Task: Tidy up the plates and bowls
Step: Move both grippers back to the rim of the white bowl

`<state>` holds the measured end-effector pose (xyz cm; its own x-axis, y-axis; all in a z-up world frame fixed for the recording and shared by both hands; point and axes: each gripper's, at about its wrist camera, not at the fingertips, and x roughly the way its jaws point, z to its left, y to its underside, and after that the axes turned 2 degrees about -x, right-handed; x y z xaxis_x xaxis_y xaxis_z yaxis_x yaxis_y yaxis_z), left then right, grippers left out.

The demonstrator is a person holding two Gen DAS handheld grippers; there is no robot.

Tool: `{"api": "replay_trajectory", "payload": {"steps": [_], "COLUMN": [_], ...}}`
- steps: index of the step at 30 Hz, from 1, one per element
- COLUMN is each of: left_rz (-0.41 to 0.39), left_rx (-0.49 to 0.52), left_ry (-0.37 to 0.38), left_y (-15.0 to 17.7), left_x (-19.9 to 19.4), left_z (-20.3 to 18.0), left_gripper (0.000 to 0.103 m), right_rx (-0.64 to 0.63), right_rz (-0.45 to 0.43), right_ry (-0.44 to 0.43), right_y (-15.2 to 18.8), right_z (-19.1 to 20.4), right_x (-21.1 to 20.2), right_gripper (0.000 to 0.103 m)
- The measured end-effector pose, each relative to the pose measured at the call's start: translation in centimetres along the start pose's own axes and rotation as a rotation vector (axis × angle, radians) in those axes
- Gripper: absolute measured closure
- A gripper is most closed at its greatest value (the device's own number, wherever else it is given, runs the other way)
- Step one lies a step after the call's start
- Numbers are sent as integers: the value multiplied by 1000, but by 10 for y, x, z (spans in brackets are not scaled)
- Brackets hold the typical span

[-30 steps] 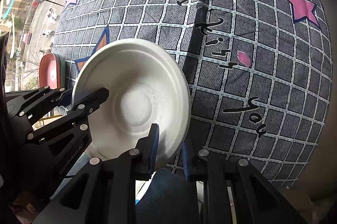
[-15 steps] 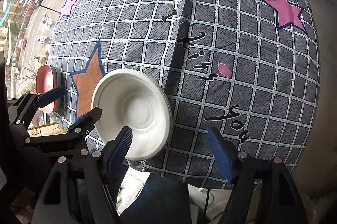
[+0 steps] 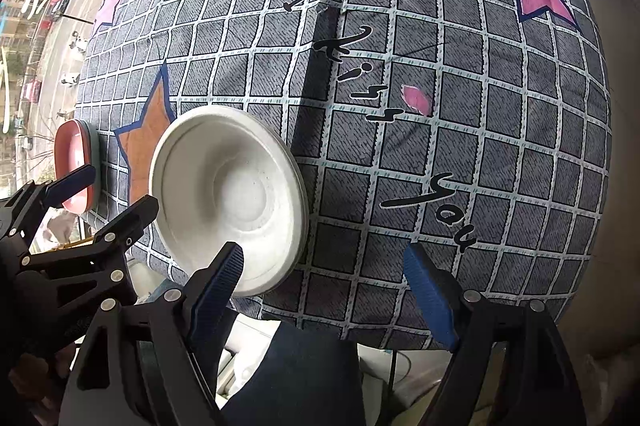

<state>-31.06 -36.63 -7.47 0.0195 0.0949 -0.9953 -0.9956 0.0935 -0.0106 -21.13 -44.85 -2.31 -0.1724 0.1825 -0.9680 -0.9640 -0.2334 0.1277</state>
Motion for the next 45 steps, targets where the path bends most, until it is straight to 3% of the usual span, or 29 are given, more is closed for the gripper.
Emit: {"api": "replay_trajectory", "payload": {"steps": [24,25,26,27,29,38,45], "left_rz": [0,3,6,8,8,42,66], "left_rx": [-1,-2,-3,-4,-6,4,-66], "left_ry": [-10,-7,-7,-8,-18,-15,-8], "left_y": [9,9,9,9,10,12,2], "left_x": [-2,-2,-1,0,1,15,35], "left_z": [-3,-4,-4,-4,-3,-4,9], "left_gripper": [16,16,11,4,1,1,1], "right_rx": [-15,-13,-11,-7,2,24,51], "right_rz": [10,11,14,12,9,45,68], "right_ry": [-4,-6,-9,-16,-25,-26,-14], "right_y": [1,0,0,-1,-2,-1,-5], "right_z": [6,5,3,3,2,-6,-10], "right_x": [8,8,8,9,9,16,22], "right_gripper": [20,19,5,0,0,0,0]}}
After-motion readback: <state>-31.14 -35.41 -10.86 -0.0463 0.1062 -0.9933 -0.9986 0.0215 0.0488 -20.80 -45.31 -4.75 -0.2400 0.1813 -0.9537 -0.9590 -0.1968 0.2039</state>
